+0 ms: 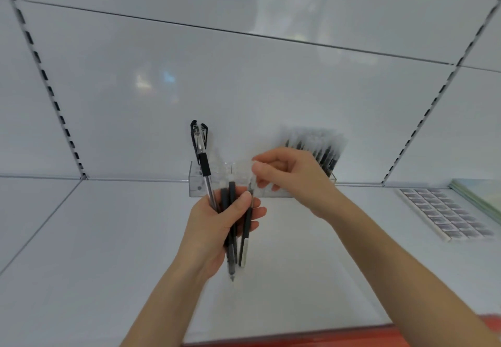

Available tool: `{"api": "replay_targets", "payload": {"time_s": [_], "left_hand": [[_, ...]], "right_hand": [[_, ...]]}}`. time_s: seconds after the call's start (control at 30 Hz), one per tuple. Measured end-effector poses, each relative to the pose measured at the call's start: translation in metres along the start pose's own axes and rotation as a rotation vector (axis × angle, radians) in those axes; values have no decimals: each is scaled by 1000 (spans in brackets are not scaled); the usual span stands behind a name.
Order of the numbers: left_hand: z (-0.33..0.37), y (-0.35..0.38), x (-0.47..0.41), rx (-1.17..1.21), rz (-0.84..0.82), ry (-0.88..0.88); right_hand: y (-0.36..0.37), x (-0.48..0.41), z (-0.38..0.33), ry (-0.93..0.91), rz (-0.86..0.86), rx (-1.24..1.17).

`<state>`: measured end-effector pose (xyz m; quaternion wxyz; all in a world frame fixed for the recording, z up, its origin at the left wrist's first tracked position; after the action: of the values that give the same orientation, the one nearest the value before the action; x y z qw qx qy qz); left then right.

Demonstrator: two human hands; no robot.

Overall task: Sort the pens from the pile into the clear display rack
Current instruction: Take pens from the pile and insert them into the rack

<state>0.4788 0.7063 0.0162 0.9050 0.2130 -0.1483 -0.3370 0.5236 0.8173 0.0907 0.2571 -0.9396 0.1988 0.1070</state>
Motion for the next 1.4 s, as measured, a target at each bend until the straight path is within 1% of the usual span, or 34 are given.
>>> {"api": "replay_targets", "payload": {"time_s": [0.07, 0.17, 0.2, 0.27, 0.33, 0.47, 0.63, 0.77, 0.83, 0.9, 1.0, 1.13, 1.2, 1.27, 1.3, 1.33, 1.4], "left_hand": [[-1, -3, 0, -12, 4, -2], [0, -11, -1, -16, 59, 0], [-1, -15, -2, -19, 84, -2], [-1, -20, -2, -43, 139, -11], [-2, -21, -2, -63, 166, -23], [-4, -17, -3, -77, 168, -45], [-3, -16, -4, -54, 151, -29], [-3, -17, -5, -33, 118, -14], [-2, -17, -5, -28, 113, 2], [-1, -18, -5, -14, 118, 16], [3, -17, -5, 40, 104, 42], [7, -15, -5, 143, 72, 55], [10, -13, -4, 223, 61, 68], [16, -15, -4, 311, 71, 101], [19, -15, -3, 346, 76, 117], [21, -15, -3, 369, 78, 132], [24, -14, -3, 392, 78, 153]], "right_hand": [[-8, -3, 0, -1, 49, -51], [-53, -7, 6, 20, 314, -114], [-71, -8, 6, 7, 404, -76], [-102, -9, 7, -35, 539, 116], [-117, -10, 9, -56, 605, 281], [-114, -16, 14, -112, 567, 453], [-110, -21, 6, -176, 524, 550], [-98, -29, 9, -171, 384, 626], [-91, -32, 11, -175, 341, 656], [-84, -35, 16, -186, 291, 735], [-78, -36, 23, -205, 257, 848], [-70, -35, 27, -206, 249, 916], [-68, -25, 20, -227, 316, 870], [-62, -7, 11, -226, 387, 665], [-53, 1, 11, -177, 351, 530], [-39, 7, 12, -117, 263, 424], [-2, 19, 15, -21, 29, 324]]}}
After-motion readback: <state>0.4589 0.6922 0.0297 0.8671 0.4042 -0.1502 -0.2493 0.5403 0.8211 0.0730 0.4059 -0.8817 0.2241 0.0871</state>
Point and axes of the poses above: each hand's wrist, its own x-axis away from the middle knuckle, its own y-axis out of the palm, z = x × y, the point moved 8 cm from there along -x, towards the middle knuckle, and after that the axes turned 5 degrees about -y, right-handed, at the moved point
